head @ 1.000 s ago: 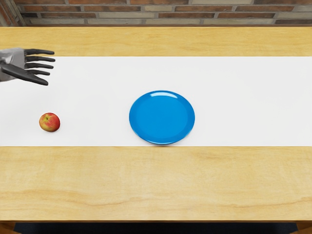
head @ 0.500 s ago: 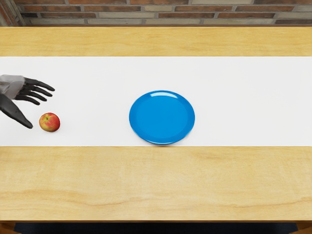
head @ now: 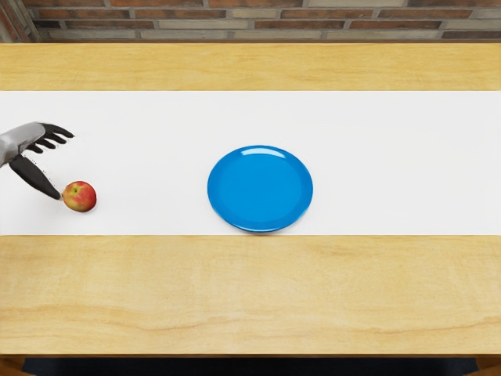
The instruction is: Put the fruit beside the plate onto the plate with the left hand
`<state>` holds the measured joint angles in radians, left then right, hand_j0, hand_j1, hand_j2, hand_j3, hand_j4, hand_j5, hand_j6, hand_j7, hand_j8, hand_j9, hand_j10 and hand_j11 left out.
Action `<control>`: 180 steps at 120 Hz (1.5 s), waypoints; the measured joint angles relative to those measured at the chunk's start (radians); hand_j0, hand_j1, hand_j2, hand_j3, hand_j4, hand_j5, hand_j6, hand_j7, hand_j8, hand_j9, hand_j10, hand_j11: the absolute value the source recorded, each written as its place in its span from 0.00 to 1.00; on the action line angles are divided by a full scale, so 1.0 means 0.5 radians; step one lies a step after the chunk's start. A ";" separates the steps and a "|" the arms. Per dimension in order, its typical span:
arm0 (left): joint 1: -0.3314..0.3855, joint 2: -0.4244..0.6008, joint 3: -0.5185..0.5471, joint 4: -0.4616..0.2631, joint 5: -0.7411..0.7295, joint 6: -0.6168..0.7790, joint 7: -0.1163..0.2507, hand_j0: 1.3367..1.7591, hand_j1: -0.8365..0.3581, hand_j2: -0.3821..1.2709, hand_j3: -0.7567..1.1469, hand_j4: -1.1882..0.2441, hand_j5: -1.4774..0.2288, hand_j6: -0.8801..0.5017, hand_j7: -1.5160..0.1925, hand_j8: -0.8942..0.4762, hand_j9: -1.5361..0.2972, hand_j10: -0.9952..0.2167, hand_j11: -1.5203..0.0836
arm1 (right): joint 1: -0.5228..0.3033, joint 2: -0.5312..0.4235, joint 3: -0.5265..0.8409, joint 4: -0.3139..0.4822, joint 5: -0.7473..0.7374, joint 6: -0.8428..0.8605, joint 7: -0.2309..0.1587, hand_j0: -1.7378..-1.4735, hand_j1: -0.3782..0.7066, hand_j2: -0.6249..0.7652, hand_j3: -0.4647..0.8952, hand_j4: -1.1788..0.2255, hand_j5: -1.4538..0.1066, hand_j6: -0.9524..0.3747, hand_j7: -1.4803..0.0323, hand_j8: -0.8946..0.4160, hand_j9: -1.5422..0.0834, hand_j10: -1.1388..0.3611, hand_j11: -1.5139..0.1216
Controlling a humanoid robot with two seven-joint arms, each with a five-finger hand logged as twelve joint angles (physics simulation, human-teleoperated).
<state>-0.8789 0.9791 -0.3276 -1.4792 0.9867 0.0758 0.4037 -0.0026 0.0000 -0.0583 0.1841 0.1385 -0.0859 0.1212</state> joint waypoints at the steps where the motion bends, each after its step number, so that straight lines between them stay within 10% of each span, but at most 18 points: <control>1: 0.001 -0.009 0.007 0.000 0.006 0.013 0.011 0.76 0.75 0.26 0.40 0.65 0.68 0.45 0.70 0.47 0.66 0.61 0.75 | 0.000 0.000 0.000 0.000 0.000 0.000 0.000 0.30 0.07 0.44 0.34 0.81 0.90 0.69 0.95 0.66 0.92 0.74 0.90; 69: 0.012 -0.311 0.157 0.036 0.082 0.206 0.386 0.76 0.74 0.26 0.40 0.65 0.67 0.45 0.69 0.46 0.66 0.61 0.74 | 0.002 0.000 0.000 0.000 0.002 0.000 0.000 0.30 0.07 0.44 0.34 0.81 0.90 0.69 0.95 0.66 0.92 0.74 0.90; 124: -0.071 -0.429 0.297 0.131 0.108 0.254 0.406 0.76 0.55 0.31 0.40 0.56 0.58 0.36 0.60 0.37 0.56 0.51 0.63 | 0.007 0.000 0.000 0.000 0.002 0.000 -0.002 0.30 0.07 0.44 0.34 0.81 0.90 0.69 0.95 0.66 0.92 0.74 0.90; 158: -0.066 -0.400 0.306 0.129 0.120 0.253 0.369 0.76 0.43 0.32 0.40 0.44 0.44 0.27 0.45 0.23 0.70 0.40 0.49 | 0.008 0.000 0.000 0.000 0.002 0.000 -0.003 0.30 0.07 0.44 0.34 0.81 0.90 0.69 0.95 0.66 0.92 0.74 0.90; 180: -0.087 -0.307 0.312 0.111 0.093 0.219 0.406 0.74 0.38 0.36 0.40 0.36 0.34 0.34 0.36 0.34 0.47 0.46 0.37 | 0.012 0.000 0.000 0.000 0.002 0.000 -0.003 0.30 0.07 0.44 0.34 0.81 0.90 0.69 0.95 0.66 0.92 0.74 0.90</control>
<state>-0.9222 0.8254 -0.1717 -1.4235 1.0330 0.1854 0.6068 0.0033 0.0000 -0.0583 0.1841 0.1395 -0.0859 0.1197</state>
